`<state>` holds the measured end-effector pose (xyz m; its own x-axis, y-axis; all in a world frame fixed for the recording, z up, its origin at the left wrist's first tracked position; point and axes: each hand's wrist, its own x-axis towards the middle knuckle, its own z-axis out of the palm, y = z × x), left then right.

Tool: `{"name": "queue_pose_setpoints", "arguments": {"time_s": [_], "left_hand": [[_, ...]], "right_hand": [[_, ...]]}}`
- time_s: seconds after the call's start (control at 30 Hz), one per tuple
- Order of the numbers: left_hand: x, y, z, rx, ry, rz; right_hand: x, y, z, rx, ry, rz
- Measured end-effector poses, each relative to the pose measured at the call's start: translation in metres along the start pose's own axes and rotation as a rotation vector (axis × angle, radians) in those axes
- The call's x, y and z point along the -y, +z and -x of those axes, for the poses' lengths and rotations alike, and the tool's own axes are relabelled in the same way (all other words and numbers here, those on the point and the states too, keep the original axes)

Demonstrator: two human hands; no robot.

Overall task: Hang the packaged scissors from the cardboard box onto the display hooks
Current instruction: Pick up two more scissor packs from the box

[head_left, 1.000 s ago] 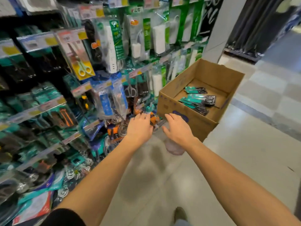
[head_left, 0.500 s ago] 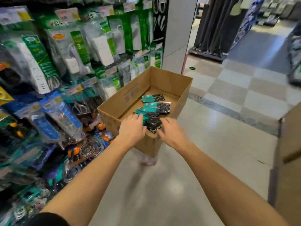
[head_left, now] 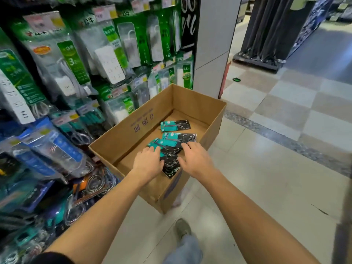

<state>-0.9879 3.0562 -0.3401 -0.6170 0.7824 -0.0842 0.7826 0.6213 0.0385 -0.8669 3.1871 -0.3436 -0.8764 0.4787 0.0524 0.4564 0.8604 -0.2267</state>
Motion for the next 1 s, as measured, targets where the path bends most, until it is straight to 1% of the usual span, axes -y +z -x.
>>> {"name": "queue_pose_setpoints", "arguments": {"time_s": [0.07, 0.13, 0.4, 0.57, 0.63, 0.83, 0.93, 1.0], "left_hand": [[-0.001, 0.008, -0.027, 0.024, -0.023, -0.002], [-0.001, 0.017, -0.055, 0.046, -0.046, 0.016], [-0.011, 0.056, -0.132, 0.144, -0.210, 0.143], [-0.012, 0.073, -0.152, 0.238, -0.297, 0.208], [-0.010, 0.077, -0.158, 0.272, -0.336, 0.235], [-0.009, 0.092, -0.175, 0.340, -0.441, 0.281], [-0.014, 0.100, -0.183, 0.369, -0.525, 0.316], [-0.017, 0.104, -0.189, 0.398, -0.594, 0.359]], "right_hand": [[-0.015, 0.005, -0.026, -0.002, -0.009, 0.007], [-0.029, 0.009, -0.054, 0.037, -0.009, -0.001], [-0.066, 0.039, -0.151, 0.302, -0.064, 0.065], [-0.076, 0.056, -0.193, 0.516, -0.128, 0.173], [-0.080, 0.061, -0.206, 0.575, -0.152, 0.194], [-0.082, 0.081, -0.245, 0.683, -0.245, 0.221], [-0.082, 0.091, -0.259, 0.705, -0.315, 0.243], [-0.085, 0.097, -0.265, 0.751, -0.344, 0.244]]}}
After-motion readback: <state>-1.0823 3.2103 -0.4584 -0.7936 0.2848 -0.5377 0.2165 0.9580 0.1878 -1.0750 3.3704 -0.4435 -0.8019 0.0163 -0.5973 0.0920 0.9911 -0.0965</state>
